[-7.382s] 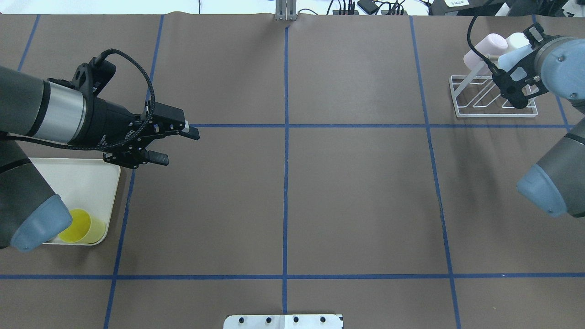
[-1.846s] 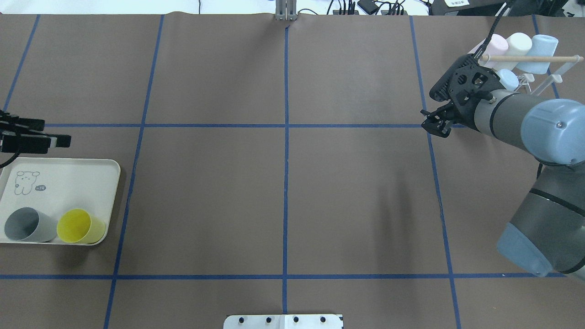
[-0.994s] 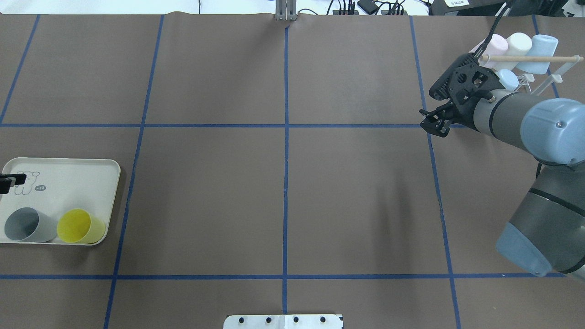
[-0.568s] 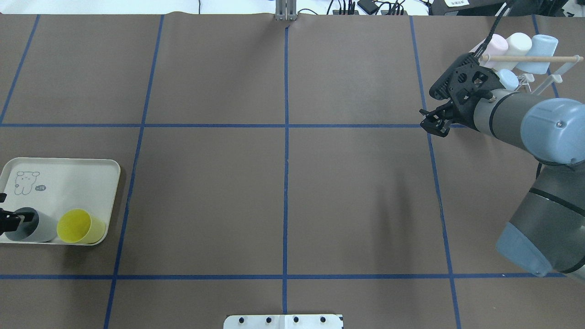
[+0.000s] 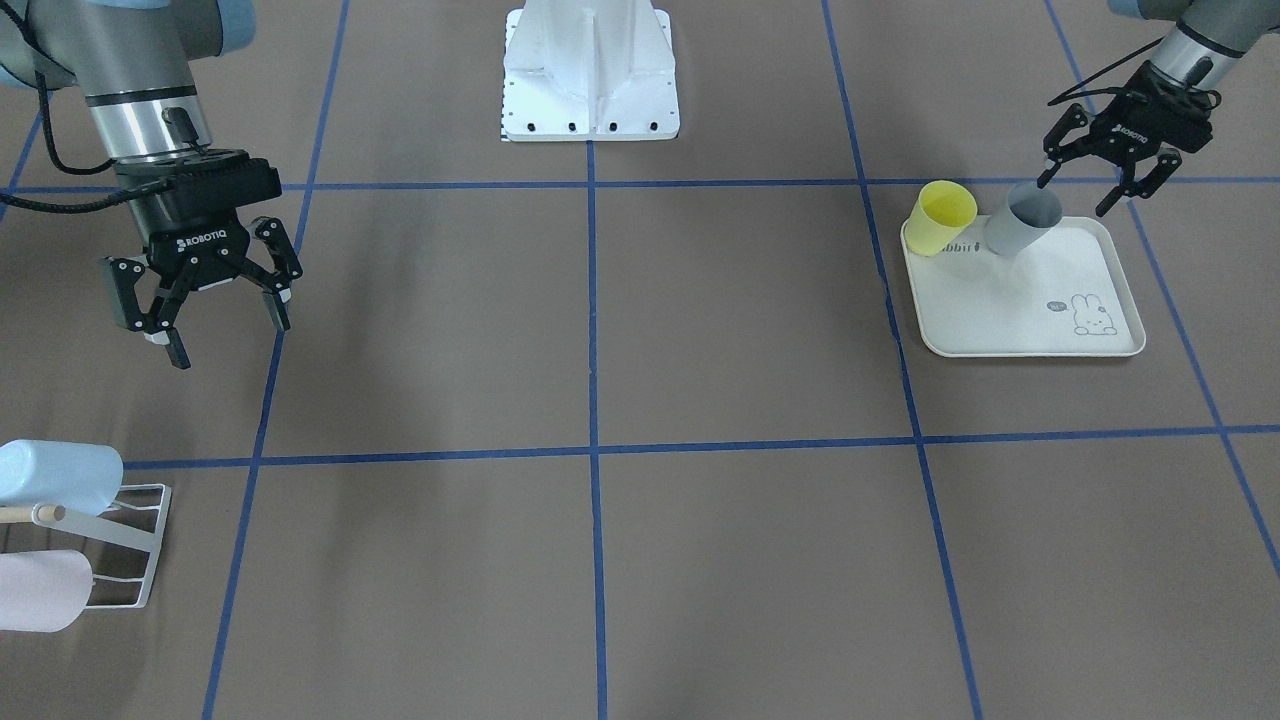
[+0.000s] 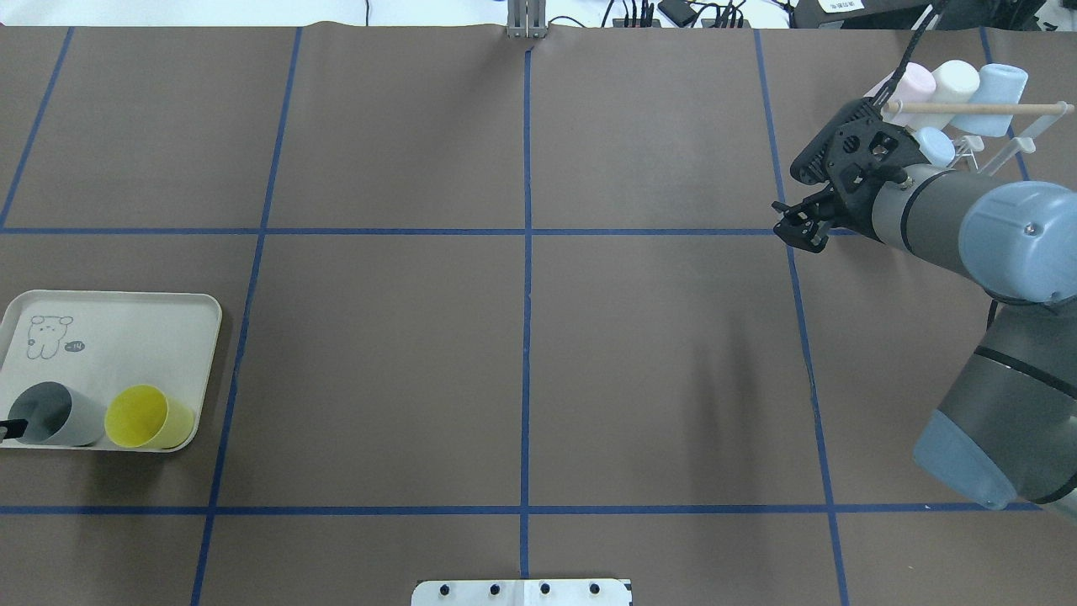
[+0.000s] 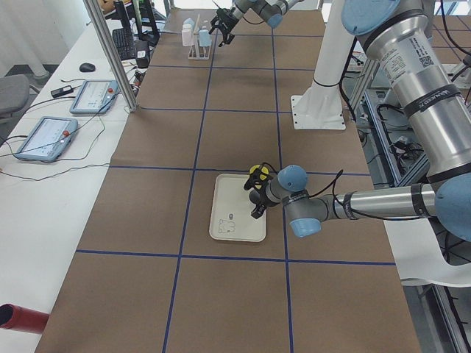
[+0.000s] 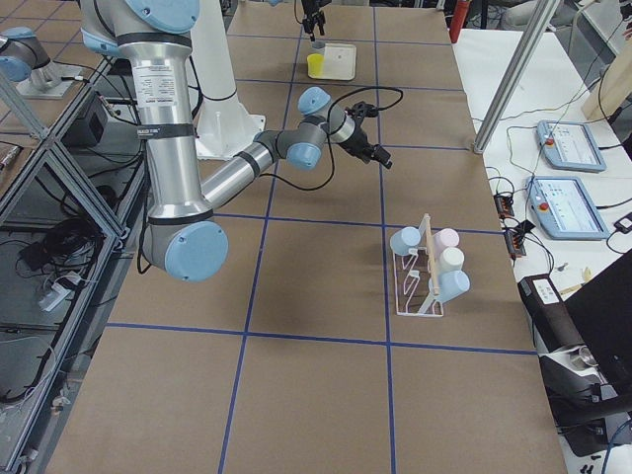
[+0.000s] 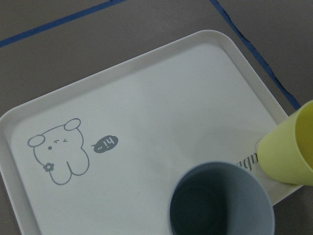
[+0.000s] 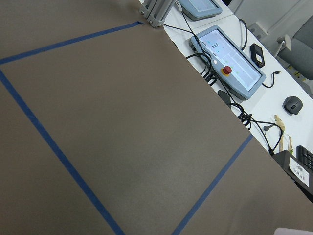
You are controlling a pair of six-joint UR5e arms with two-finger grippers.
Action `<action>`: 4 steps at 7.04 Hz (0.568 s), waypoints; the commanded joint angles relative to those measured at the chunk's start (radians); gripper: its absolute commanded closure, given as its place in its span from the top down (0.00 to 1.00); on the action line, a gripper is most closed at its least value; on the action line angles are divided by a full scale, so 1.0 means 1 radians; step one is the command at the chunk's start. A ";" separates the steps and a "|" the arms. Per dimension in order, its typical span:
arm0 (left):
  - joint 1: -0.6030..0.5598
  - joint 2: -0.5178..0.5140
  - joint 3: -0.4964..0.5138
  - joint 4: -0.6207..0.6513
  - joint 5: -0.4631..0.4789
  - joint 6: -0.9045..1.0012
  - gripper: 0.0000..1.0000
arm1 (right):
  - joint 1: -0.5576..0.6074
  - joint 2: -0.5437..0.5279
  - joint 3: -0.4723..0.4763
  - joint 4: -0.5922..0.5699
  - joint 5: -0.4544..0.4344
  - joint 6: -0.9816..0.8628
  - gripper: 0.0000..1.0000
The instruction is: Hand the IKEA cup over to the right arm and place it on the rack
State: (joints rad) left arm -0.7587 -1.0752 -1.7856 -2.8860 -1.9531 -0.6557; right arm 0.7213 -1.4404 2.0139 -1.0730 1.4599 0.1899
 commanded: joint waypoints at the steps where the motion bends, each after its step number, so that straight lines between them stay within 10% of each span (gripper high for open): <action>1: 0.001 -0.049 0.009 -0.001 -0.009 -0.033 0.89 | 0.000 0.000 -0.001 0.001 0.000 -0.001 1.00; 4: 0.001 -0.051 0.032 -0.006 -0.007 -0.024 0.82 | 0.000 0.002 -0.003 -0.001 -0.001 -0.003 1.00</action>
State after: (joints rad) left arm -0.7578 -1.1244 -1.7688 -2.8881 -1.9640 -0.6852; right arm 0.7216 -1.4390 2.0116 -1.0736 1.4601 0.1883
